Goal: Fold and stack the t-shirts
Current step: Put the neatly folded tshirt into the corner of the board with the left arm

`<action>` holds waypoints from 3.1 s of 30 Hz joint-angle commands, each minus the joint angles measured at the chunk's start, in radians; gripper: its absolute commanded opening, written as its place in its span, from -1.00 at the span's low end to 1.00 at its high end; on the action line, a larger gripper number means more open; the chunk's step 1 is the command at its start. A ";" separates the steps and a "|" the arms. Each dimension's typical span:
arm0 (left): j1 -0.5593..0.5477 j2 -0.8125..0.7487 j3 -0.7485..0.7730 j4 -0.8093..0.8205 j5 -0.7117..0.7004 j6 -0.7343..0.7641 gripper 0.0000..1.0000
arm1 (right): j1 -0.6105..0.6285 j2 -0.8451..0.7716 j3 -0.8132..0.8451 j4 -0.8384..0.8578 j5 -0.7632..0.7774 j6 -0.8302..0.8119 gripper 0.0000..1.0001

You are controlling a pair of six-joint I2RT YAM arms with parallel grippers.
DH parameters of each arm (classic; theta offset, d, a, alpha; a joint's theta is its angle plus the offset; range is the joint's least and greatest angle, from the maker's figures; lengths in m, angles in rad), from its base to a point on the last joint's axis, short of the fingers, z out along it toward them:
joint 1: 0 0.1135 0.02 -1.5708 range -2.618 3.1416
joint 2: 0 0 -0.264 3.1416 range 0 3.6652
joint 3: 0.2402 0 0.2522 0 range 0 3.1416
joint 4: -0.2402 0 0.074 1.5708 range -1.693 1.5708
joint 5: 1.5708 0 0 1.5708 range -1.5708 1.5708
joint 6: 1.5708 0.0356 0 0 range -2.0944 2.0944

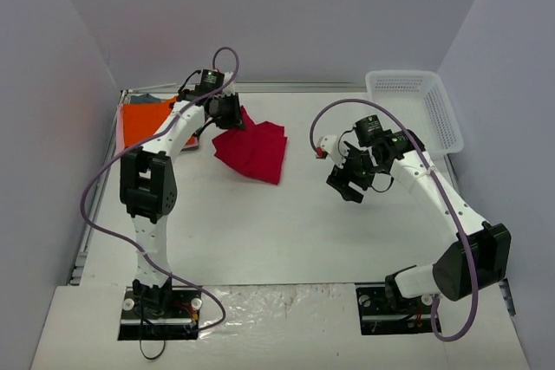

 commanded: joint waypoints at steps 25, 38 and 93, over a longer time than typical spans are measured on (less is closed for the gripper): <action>-0.015 0.231 0.751 -0.376 -0.890 0.548 -0.95 | -0.005 0.197 -0.146 0.053 -0.300 -0.026 0.60; 0.000 0.196 0.799 -0.324 -0.946 0.669 -0.95 | -0.016 0.253 -0.163 0.054 -0.310 -0.035 0.63; 0.324 -0.497 0.016 0.005 -0.863 0.681 0.89 | -0.031 0.335 -0.168 0.054 -0.266 -0.029 1.00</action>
